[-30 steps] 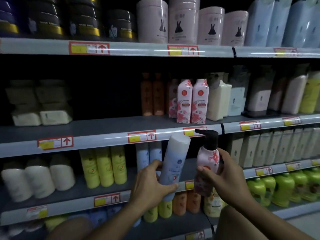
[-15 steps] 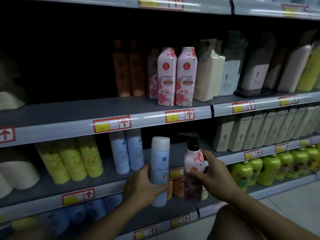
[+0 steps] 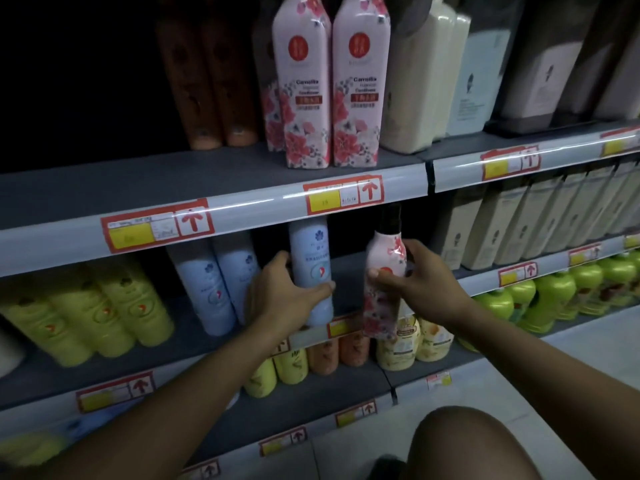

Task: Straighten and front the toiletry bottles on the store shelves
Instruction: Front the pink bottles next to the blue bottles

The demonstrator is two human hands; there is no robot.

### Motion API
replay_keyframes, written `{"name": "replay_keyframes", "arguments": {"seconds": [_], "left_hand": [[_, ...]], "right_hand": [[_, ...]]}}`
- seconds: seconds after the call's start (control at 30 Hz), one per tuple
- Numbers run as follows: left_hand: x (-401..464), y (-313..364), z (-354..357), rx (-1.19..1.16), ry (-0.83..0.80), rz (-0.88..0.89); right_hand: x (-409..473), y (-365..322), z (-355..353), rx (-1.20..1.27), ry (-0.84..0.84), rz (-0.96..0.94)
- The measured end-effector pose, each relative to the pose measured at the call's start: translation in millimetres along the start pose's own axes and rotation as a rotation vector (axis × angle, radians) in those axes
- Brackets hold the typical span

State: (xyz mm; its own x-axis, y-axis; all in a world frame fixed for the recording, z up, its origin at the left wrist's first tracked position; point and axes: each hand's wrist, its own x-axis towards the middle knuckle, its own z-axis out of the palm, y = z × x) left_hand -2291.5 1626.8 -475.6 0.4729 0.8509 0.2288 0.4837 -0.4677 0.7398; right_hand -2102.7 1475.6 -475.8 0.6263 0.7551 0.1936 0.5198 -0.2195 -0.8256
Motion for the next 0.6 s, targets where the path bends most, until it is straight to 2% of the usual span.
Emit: {"name": "replay_keyframes", "arguments": {"seconds": [0.3,0.6], "left_hand": [[16,-9,27,0.082,0.178,-0.033],[-3,-23,47,0.158,0.3,-0.103]], "right_hand": [[34,-4,4,0.042,-0.005,-0.043],[68,-3,33,0.053,0.083,-0.137]]}}
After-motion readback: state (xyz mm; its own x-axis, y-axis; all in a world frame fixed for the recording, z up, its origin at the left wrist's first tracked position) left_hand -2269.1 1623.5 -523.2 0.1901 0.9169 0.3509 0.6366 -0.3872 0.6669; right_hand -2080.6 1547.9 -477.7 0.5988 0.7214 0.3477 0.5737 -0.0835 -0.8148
